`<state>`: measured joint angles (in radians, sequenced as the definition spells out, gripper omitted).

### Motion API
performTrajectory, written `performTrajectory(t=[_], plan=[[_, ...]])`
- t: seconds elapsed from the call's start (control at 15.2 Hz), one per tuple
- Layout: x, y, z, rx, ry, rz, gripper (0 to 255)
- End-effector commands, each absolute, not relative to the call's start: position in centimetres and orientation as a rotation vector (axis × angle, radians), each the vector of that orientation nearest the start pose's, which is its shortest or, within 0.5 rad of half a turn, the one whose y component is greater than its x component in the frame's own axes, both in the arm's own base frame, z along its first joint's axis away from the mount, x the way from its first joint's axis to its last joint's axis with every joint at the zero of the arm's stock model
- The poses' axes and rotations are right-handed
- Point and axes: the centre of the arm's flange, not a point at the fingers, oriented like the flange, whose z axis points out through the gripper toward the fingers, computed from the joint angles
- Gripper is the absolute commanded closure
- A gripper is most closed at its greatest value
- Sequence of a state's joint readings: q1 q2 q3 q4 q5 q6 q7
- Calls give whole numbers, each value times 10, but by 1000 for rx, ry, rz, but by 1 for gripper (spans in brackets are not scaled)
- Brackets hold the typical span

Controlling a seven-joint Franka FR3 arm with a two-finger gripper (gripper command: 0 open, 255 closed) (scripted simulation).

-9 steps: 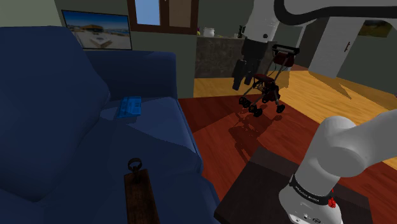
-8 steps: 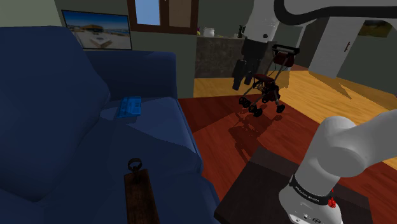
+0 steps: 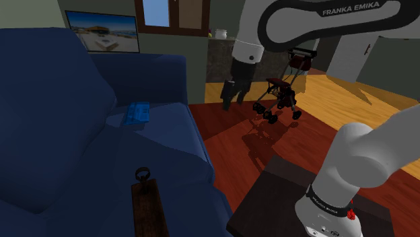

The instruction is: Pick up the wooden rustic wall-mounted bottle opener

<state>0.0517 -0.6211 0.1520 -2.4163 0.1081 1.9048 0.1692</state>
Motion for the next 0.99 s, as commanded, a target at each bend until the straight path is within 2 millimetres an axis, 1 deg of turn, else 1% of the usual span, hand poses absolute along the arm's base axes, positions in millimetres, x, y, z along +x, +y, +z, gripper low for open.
performTrajectory(t=[0.0,0.92], plan=[[380,105,518,-3100,19,-156,0],[475,218,411,-3076,-56,-142,0]])
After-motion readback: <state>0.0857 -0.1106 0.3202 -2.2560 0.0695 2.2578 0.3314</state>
